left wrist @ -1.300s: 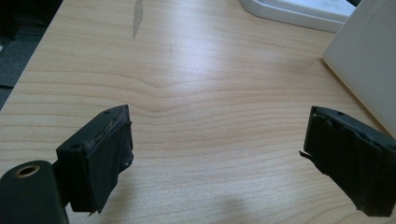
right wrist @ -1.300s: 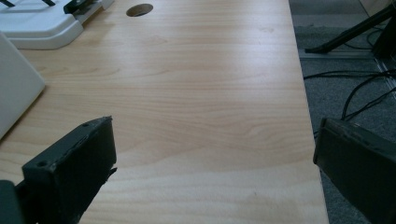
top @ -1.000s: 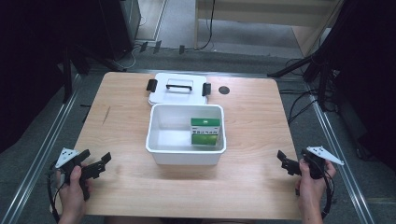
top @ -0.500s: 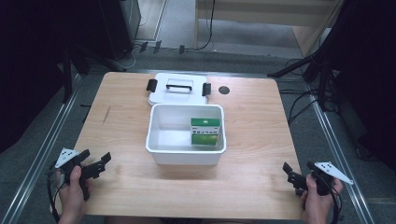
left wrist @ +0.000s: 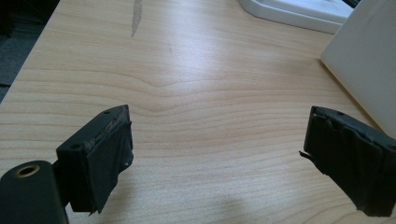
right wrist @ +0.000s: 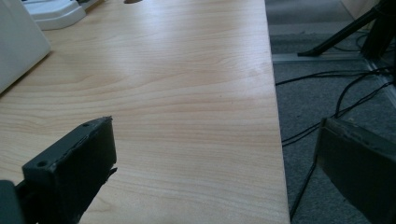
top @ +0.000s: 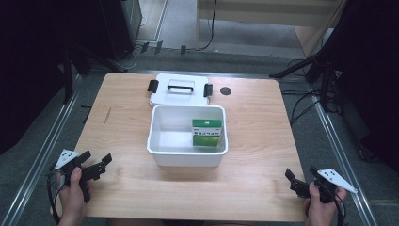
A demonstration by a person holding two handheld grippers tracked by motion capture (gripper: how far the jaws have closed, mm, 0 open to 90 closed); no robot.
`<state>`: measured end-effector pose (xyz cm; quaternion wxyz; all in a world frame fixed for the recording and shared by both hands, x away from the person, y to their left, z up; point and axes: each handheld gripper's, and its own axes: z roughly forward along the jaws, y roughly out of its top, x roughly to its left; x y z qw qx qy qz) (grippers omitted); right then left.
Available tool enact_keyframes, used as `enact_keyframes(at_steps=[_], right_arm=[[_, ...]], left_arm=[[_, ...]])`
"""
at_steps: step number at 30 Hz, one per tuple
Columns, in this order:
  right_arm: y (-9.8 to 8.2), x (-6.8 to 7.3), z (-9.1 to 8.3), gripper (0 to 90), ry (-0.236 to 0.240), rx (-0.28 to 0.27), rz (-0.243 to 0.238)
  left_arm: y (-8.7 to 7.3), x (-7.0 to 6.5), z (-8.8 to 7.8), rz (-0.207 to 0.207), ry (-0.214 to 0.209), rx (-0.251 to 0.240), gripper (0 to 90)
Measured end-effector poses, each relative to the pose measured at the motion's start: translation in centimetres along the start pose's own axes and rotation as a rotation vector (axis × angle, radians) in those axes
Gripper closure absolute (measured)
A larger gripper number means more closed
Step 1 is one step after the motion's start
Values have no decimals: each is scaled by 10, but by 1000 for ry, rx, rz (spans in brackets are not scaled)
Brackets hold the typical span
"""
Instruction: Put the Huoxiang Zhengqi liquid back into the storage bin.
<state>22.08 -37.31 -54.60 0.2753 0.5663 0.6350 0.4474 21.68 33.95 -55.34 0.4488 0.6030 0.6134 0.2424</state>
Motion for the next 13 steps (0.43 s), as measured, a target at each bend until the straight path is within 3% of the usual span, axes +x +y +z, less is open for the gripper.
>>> enact_keyframes(at_steps=[5,7,13], right_arm=[[0,6,0,0,-21,10,-40],[0,6,2,0,-7,15,-49],[0,2,0,0,30,1,-21]], left_arm=[[0,0,0,3,2,-1,88],[0,0,0,4,2,0,88],[0,-1,0,5,4,1,88]])
